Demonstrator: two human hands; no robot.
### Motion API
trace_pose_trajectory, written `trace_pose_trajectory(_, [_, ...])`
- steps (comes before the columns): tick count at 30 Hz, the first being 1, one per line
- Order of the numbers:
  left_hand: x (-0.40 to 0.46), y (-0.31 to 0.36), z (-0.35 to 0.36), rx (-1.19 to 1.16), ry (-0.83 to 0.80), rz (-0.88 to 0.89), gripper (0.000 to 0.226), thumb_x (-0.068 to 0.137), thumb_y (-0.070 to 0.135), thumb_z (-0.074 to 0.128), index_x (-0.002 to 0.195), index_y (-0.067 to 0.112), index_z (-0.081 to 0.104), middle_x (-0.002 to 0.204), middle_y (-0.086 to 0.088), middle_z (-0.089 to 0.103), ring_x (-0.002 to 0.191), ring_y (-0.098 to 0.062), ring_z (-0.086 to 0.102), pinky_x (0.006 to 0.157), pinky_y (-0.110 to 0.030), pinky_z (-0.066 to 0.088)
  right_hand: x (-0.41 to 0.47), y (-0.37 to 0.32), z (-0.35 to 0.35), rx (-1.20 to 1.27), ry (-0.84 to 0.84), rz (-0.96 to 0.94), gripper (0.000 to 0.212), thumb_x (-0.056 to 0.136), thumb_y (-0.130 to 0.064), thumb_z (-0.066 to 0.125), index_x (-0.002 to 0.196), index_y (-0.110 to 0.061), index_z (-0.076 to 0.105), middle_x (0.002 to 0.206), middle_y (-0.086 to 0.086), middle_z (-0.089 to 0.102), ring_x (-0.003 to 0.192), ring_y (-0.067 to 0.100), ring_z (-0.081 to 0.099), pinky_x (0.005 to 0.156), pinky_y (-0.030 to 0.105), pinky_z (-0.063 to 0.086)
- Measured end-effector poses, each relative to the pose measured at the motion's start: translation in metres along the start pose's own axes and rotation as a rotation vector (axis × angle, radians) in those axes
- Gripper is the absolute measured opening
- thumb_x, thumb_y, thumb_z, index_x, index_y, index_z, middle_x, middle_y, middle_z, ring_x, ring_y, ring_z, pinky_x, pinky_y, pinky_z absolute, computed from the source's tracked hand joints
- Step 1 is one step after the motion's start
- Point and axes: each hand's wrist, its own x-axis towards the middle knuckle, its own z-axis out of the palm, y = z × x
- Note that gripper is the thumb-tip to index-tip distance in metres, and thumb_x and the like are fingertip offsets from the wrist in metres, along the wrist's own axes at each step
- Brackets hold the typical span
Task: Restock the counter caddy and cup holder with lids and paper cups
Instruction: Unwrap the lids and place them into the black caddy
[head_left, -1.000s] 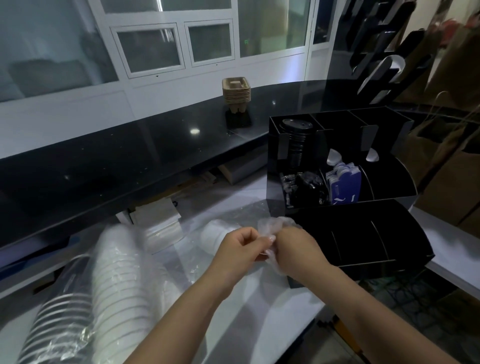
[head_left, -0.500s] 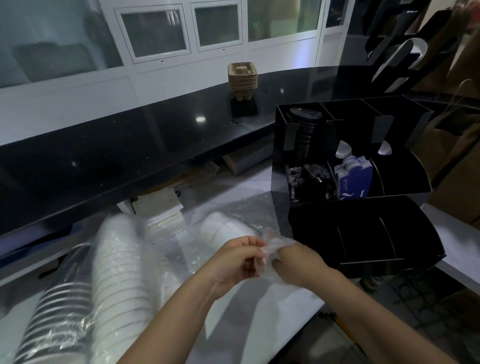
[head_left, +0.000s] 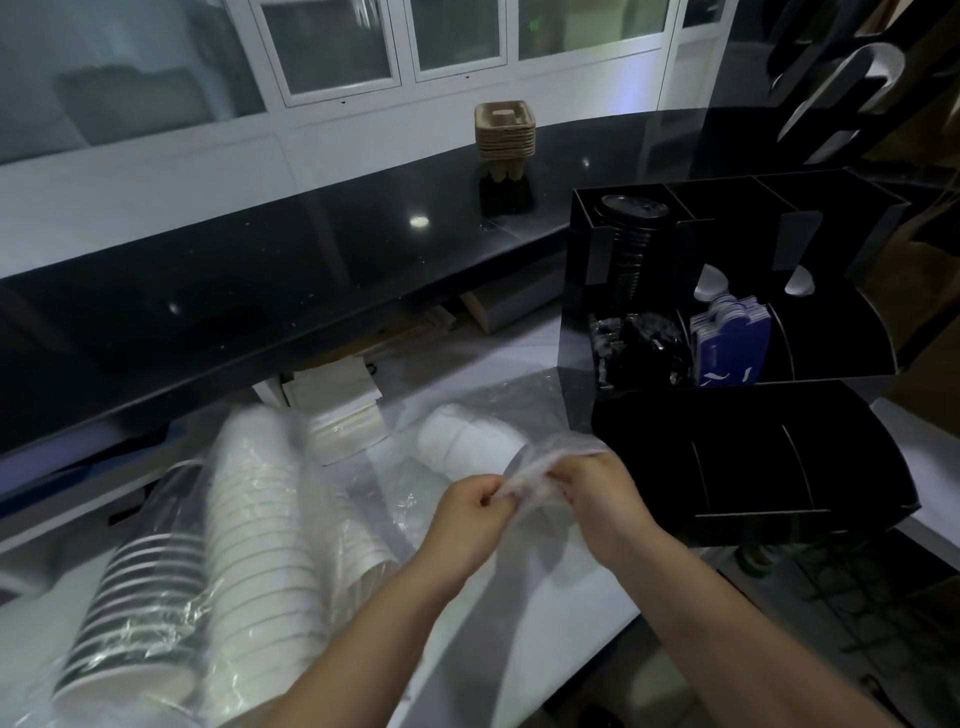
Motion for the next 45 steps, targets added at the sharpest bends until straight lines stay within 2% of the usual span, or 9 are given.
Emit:
trace_pose_trajectory(6, [0.003, 0.012, -0.009, -0.8, -0.051, -0.314, 0.016, 0.091, 0.004, 0.056, 0.081, 0.007, 0.067, 0.081, -0.008, 0.072, 0.073, -0.017, 0.067, 0.081, -0.031, 0.05, -0.009, 0.007, -0.008, -0.25, -0.144, -0.106, 0.026, 0.088, 0.003, 0.046, 0.091, -0.01, 0.069, 0.086, 0.003, 0.07, 0.084, 0.018, 0.066, 0.073, 0.024, 0.051])
trace_pose_trajectory(12, [0.007, 0.011, -0.018, -0.982, -0.081, -0.483, 0.016, 0.088, 0.007, 0.049, 0.091, 0.005, 0.064, 0.077, -0.009, 0.064, 0.074, -0.021, 0.061, 0.076, -0.032, 0.049, -0.022, 0.016, -0.005, -0.61, -0.051, -0.272, 0.021, 0.089, -0.012, 0.056, 0.109, -0.017, 0.06, 0.099, -0.006, 0.063, 0.091, 0.011, 0.061, 0.076, 0.024, 0.045])
trace_pose_trajectory(16, [0.008, 0.01, -0.013, -0.812, -0.145, -0.407, 0.03, 0.079, -0.005, 0.051, 0.105, 0.004, 0.064, 0.08, -0.009, 0.059, 0.067, -0.017, 0.057, 0.065, -0.028, 0.052, -0.023, 0.017, -0.009, -0.597, 0.009, -0.252, 0.019, 0.087, -0.02, 0.061, 0.106, -0.02, 0.06, 0.101, -0.006, 0.067, 0.08, 0.011, 0.067, 0.073, 0.034, 0.057])
trace_pose_trajectory(21, [0.009, -0.004, 0.0, 0.059, 0.108, -0.071, 0.014, 0.086, 0.011, 0.061, 0.078, 0.018, 0.069, 0.072, 0.001, 0.068, 0.067, -0.017, 0.063, 0.062, -0.029, 0.049, -0.03, 0.02, 0.002, -0.686, -0.006, -0.302, 0.033, 0.088, -0.022, 0.059, 0.121, -0.017, 0.055, 0.109, 0.001, 0.066, 0.093, 0.017, 0.066, 0.075, 0.03, 0.054])
trace_pose_trajectory(30, [0.006, 0.019, -0.006, 0.013, 0.083, -0.092, 0.017, 0.075, -0.001, 0.046, 0.065, 0.004, 0.058, 0.051, -0.006, 0.05, 0.047, -0.019, 0.045, 0.045, -0.022, 0.034, -0.041, 0.037, 0.002, -1.083, -0.123, -0.993, 0.024, 0.07, -0.002, 0.065, 0.086, -0.021, 0.066, 0.084, -0.005, 0.064, 0.066, 0.01, 0.057, 0.051, 0.014, 0.034])
trace_pose_trajectory(34, [-0.002, 0.023, -0.001, 0.06, 0.023, -0.025, 0.022, 0.082, 0.004, 0.049, 0.073, 0.003, 0.069, 0.044, -0.008, 0.049, 0.039, -0.02, 0.048, 0.041, -0.02, 0.038, -0.03, 0.038, 0.006, -1.367, -0.152, -0.496, 0.027, 0.101, -0.01, 0.039, 0.076, -0.02, 0.044, 0.071, -0.005, 0.04, 0.088, 0.013, 0.057, 0.076, 0.024, 0.044])
trace_pose_trajectory(37, [-0.005, 0.022, 0.002, 0.034, -0.045, -0.008, 0.039, 0.082, 0.001, 0.045, 0.085, 0.021, 0.078, 0.05, -0.008, 0.062, 0.047, -0.025, 0.059, 0.047, -0.025, 0.046, -0.026, 0.032, 0.006, -1.466, -0.181, -0.282, 0.025, 0.104, -0.017, 0.032, 0.109, -0.013, 0.056, 0.086, 0.0, 0.05, 0.112, 0.021, 0.057, 0.089, 0.029, 0.042])
trace_pose_trajectory(40, [-0.006, 0.023, 0.001, 0.111, -0.14, -0.026, 0.05, 0.08, 0.001, 0.047, 0.114, 0.029, 0.072, 0.08, 0.013, 0.072, 0.086, -0.016, 0.071, 0.068, -0.018, 0.047, -0.029, 0.02, 0.007, -1.59, -0.334, -0.199, 0.031, 0.103, -0.023, 0.038, 0.131, -0.013, 0.048, 0.132, 0.003, 0.053, 0.127, 0.018, 0.047, 0.101, 0.028, 0.037])
trace_pose_trajectory(45, [-0.013, 0.04, -0.015, 0.11, -0.356, -0.022, 0.047, 0.086, 0.011, 0.06, 0.13, 0.028, 0.056, 0.069, 0.009, 0.068, 0.063, 0.002, 0.062, 0.061, -0.009, 0.045, -0.047, 0.016, -0.011, -1.332, -0.107, -0.309, 0.03, 0.101, -0.021, 0.039, 0.125, -0.016, 0.057, 0.108, -0.003, 0.064, 0.107, 0.019, 0.061, 0.085, 0.026, 0.043])
